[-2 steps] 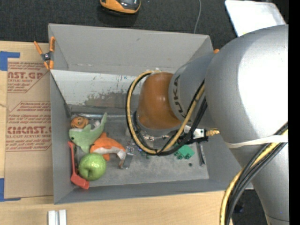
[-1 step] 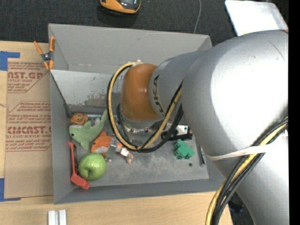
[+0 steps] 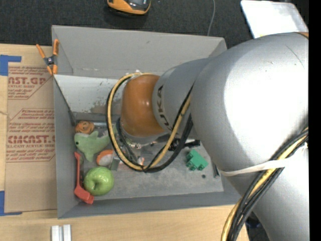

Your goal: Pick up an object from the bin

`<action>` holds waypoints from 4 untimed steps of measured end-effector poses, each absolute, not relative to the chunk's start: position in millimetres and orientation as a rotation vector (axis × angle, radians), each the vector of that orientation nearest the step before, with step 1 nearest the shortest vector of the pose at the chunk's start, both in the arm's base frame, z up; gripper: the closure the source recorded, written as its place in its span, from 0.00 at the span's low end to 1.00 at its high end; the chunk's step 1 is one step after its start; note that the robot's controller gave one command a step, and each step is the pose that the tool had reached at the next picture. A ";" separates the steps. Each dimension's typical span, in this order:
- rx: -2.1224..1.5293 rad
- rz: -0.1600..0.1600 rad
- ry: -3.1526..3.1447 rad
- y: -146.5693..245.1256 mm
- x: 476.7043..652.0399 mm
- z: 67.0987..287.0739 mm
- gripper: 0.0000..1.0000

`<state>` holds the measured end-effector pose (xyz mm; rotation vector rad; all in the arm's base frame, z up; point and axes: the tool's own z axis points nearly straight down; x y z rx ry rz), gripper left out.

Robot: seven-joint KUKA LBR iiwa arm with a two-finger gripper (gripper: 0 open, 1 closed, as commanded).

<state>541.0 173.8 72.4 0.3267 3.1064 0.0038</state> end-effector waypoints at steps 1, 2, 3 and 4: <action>0.327 0.004 3.106 173.8 541.0 72.4 1.00; 0.669 0.003 3.048 195.8 500.2 78.7 1.00; 0.631 0.007 3.056 235.3 504.6 70.3 1.00; 0.182 -0.001 3.115 235.5 489.2 72.2 1.00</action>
Offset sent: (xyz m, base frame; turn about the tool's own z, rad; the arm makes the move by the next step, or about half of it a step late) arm -0.0543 0.0333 0.0093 0.2723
